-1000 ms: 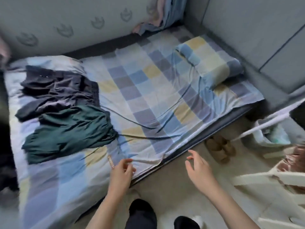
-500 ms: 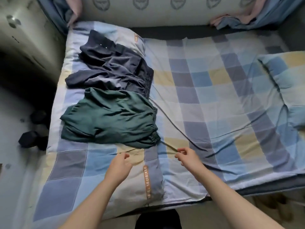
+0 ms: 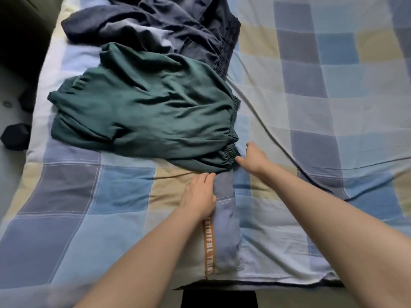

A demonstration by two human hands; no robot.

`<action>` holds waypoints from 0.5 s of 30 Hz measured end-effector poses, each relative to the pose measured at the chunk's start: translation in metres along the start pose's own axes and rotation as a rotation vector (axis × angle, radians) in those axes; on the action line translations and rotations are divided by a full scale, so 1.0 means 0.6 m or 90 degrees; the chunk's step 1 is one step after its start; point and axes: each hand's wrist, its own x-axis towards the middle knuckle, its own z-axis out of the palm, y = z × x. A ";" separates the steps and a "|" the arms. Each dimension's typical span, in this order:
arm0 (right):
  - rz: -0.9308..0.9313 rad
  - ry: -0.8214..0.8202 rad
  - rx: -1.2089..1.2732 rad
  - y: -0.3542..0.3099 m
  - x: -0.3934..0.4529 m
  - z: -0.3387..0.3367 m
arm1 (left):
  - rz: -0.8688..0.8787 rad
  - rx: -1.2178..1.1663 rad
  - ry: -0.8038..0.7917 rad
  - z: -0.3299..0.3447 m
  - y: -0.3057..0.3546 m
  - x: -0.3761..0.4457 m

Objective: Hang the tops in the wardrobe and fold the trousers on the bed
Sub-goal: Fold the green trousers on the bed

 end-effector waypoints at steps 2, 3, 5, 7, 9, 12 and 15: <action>-0.026 -0.029 0.062 -0.002 0.022 0.014 | 0.004 -0.014 0.000 0.007 -0.008 -0.004; -0.035 -0.035 0.081 0.003 0.034 0.021 | 0.004 -0.032 0.002 0.008 -0.011 -0.004; -0.059 -0.020 0.085 0.006 0.034 0.026 | -0.004 -0.093 0.019 0.003 -0.014 -0.002; -0.092 -0.034 0.128 0.004 0.006 0.026 | -0.013 -0.158 0.056 -0.003 -0.010 -0.003; -0.147 -0.064 0.210 -0.005 -0.048 0.017 | -0.001 -0.190 0.114 -0.008 0.002 -0.008; -0.198 -0.084 0.308 -0.023 -0.152 -0.001 | 0.027 -0.176 0.234 -0.014 0.024 -0.027; -0.222 -0.084 0.366 -0.033 -0.244 -0.028 | 0.034 -0.188 0.368 -0.040 0.047 -0.067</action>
